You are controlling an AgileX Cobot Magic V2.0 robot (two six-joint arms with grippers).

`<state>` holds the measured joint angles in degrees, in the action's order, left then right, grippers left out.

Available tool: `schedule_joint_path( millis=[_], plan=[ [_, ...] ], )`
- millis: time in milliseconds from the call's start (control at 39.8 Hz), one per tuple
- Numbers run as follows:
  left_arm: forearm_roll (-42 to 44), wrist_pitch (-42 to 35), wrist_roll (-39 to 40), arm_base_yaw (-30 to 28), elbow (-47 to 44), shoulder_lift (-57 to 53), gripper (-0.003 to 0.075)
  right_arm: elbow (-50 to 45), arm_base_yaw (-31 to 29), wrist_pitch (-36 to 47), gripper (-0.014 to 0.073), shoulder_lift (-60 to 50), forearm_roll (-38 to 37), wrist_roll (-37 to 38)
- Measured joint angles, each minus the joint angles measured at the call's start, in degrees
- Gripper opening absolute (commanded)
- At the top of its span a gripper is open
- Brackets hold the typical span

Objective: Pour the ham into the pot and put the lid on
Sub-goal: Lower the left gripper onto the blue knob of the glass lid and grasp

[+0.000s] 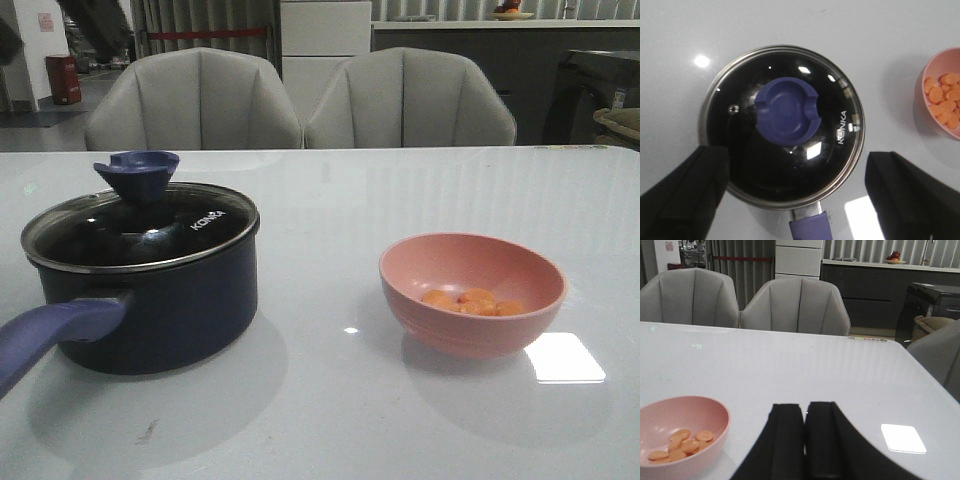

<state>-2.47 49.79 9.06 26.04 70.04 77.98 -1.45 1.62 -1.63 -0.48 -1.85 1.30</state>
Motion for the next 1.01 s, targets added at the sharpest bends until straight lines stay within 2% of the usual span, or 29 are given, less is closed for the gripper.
schedule_joint_path(
  millis=[226,403,704,1006],
  plan=[
    [0.0,5.6,0.5,1.6,10.0,13.7,0.0604,0.0,0.0,0.0,0.0153,0.0,0.0,0.0],
    [0.6,7.9,2.3,1.6,13.5,19.7,0.0604,0.0,0.0,0.0,0.0153,0.0,0.0,0.0],
    [3.5,9.6,6.9,1.5,15.6,22.4,0.0604,0.0,0.0,0.0,0.0153,0.0,0.0,0.0],
    [2.5,11.3,7.6,-1.2,15.7,22.8,0.0604,0.0,0.0,0.0,0.0153,0.0,0.0,0.0]
  ],
)
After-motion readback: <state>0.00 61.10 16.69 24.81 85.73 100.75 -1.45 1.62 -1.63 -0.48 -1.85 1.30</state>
